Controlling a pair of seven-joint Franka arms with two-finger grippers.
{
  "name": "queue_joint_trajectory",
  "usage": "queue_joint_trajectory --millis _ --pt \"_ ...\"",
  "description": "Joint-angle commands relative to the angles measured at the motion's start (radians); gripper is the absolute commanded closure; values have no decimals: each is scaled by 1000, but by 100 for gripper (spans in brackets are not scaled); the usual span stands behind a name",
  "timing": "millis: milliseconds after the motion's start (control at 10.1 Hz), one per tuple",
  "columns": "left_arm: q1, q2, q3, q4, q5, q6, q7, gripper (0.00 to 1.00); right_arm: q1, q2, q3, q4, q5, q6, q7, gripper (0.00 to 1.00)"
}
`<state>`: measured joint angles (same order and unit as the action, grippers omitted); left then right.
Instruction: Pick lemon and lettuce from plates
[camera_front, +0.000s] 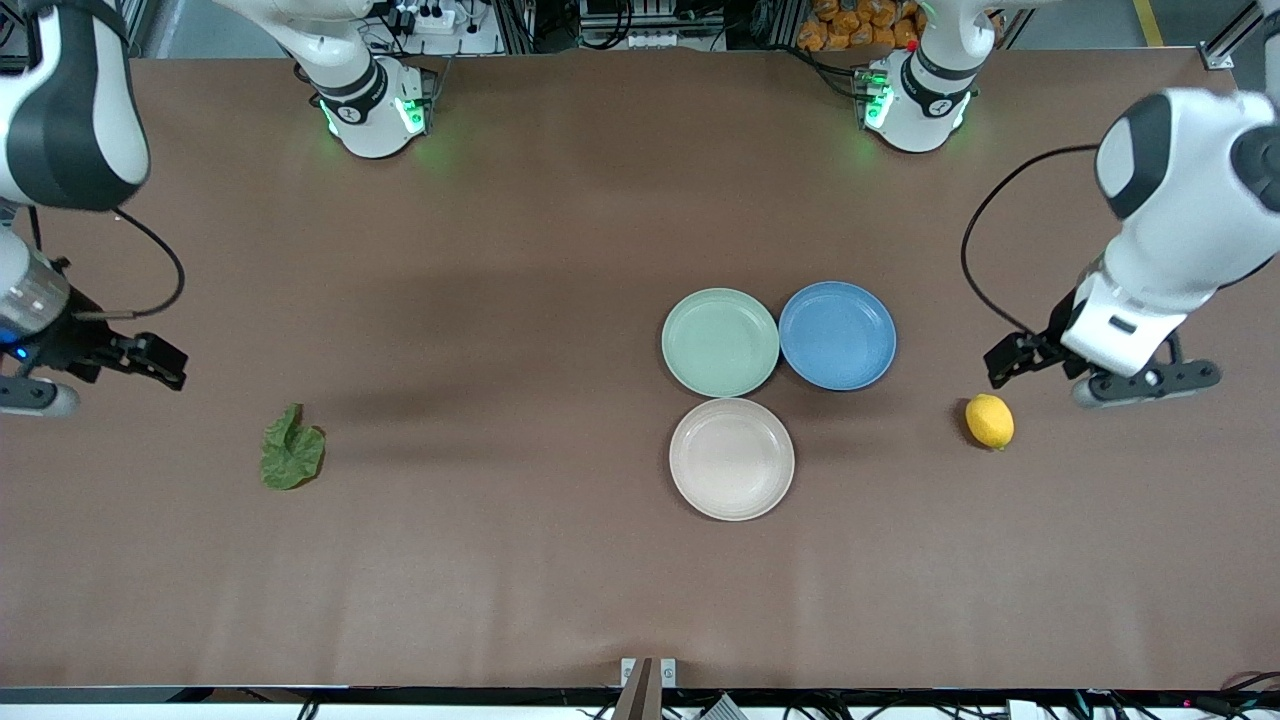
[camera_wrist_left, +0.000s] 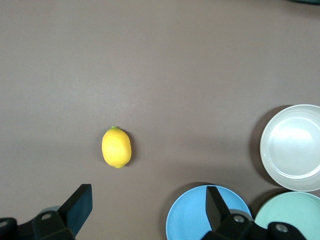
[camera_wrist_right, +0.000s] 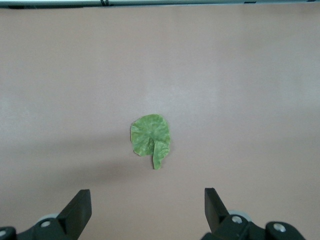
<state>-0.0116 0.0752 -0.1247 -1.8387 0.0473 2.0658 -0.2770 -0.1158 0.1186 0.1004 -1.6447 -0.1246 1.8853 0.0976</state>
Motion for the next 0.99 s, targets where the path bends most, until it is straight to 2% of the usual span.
queue_joint_trajectory --millis 0,198,396,495,595,793,892 --pt "-16 -41 16 51 -24 -111 -2 0 2 -112 -19 -33 65 -35 -67 0" --pt "-36 -60 16 102 -23 -227 16 0 2 -146 -22 -32 68 -107 -71 0" --pt "-50 -55 14 172 -29 -313 39 0 -8 -168 -22 -11 114 -137 -71 0" --pt "-51 -37 10 273 -26 -451 54 0 -7 -175 -22 -9 115 -140 -71 0" --pt "-50 -14 8 348 -27 -536 83 0 -5 -175 -22 5 124 -156 -68 0" --pt "-38 -23 5 366 -29 -552 97 0 -7 -175 -22 25 183 -160 -68 0" --pt "-34 -32 3 368 -29 -553 97 0 -7 -175 -22 42 183 -196 -71 0"
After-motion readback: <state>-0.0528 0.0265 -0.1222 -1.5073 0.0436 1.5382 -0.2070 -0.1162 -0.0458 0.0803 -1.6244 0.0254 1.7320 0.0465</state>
